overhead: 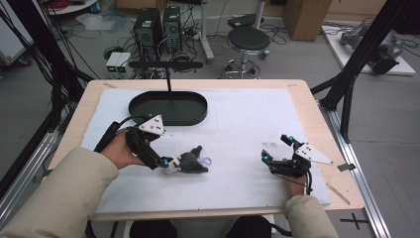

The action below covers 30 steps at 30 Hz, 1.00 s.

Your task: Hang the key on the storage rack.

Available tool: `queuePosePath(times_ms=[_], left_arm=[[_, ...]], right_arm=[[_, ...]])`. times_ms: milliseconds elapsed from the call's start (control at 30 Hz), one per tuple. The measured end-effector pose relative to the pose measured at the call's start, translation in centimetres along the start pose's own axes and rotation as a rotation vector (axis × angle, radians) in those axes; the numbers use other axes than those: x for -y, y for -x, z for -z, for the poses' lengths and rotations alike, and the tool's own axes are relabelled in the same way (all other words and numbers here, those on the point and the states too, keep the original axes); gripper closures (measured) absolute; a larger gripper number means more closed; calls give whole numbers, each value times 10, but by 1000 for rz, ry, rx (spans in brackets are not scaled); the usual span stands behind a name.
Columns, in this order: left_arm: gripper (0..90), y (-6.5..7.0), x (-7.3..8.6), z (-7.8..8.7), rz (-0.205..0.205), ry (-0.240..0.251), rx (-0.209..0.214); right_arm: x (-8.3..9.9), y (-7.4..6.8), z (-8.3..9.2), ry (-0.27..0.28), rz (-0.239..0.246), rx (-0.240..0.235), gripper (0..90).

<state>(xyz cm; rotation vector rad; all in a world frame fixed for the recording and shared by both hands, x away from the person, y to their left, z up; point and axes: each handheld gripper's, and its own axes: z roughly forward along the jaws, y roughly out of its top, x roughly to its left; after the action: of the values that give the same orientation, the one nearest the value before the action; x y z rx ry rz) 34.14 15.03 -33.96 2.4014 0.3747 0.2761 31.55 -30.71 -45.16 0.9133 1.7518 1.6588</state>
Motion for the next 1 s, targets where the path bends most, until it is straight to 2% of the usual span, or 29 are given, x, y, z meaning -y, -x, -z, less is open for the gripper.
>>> queuePosePath(times_ms=[133,200,233,267,367,567,600,633,667,700,733,767,833,1000], left_arm=[[18,4,-2,-16,-21,-60,29],[17,5,-2,-19,-20,-70,35],[17,7,-3,-27,-40,-110,47],[18,8,-3,-30,-48,-127,49],[18,11,-3,-38,-55,-154,58],[18,13,0,-53,-30,-202,62],[20,13,0,-55,-26,-214,64],[25,14,1,-59,-28,-245,65],[29,14,1,-59,-28,-245,65],[32,14,2,-62,-32,-272,64],[40,14,2,-62,-32,-272,64],[69,14,2,-65,-23,-292,61],[118,14,2,-66,-15,-303,59],[154,14,3,-68,-9,-321,71]], right_arm=[[0,0,0,-1,0,-1,6],[0,0,0,-2,-1,-1,6],[0,0,0,-2,-2,-2,6],[0,0,0,-1,0,0,6],[0,-1,0,-2,-2,0,6],[0,0,0,-1,0,-1,6],[0,0,0,-2,-2,-2,6],[0,0,0,-1,-1,-2,6],[0,0,0,-1,-3,-3,6],[0,0,0,-2,-2,-2,6],[0,0,0,-1,-1,-2,6],[0,0,0,0,0,-1,6],[0,0,0,-2,-3,-2,6],[0,0,0,1,2,-1,6]])
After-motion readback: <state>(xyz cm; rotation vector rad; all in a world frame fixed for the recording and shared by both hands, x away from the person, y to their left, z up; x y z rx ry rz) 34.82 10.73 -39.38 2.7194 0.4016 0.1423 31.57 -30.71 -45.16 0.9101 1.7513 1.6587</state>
